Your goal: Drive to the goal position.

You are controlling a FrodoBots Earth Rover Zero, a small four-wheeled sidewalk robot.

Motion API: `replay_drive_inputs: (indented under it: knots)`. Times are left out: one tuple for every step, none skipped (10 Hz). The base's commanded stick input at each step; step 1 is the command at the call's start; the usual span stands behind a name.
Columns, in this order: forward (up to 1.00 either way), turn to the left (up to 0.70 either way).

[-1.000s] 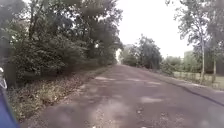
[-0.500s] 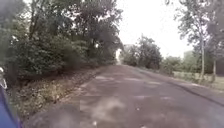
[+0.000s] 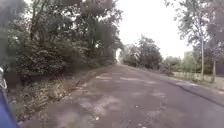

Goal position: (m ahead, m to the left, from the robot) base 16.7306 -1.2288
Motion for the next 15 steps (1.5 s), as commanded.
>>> replay_drive_inputs:
  knots:
    - [0.7,-0.02]
    - [0.7,-0.05]
    - [0.7,-0.08]
    - [0.7,-0.1]
    - [0.7,-0.13]
    - [0.7,-0.05]
    - [0.7,-0.01]
    - [0.7,-0.01]
    - [0.7,-0.01]
    - [0.7,-0.01]
    - [0.7,-0.01]
    - [0.7,-0.01]
    - [0.7,-0.01]
    - [0.7,-0.01]
    - [0.7,-0.01]
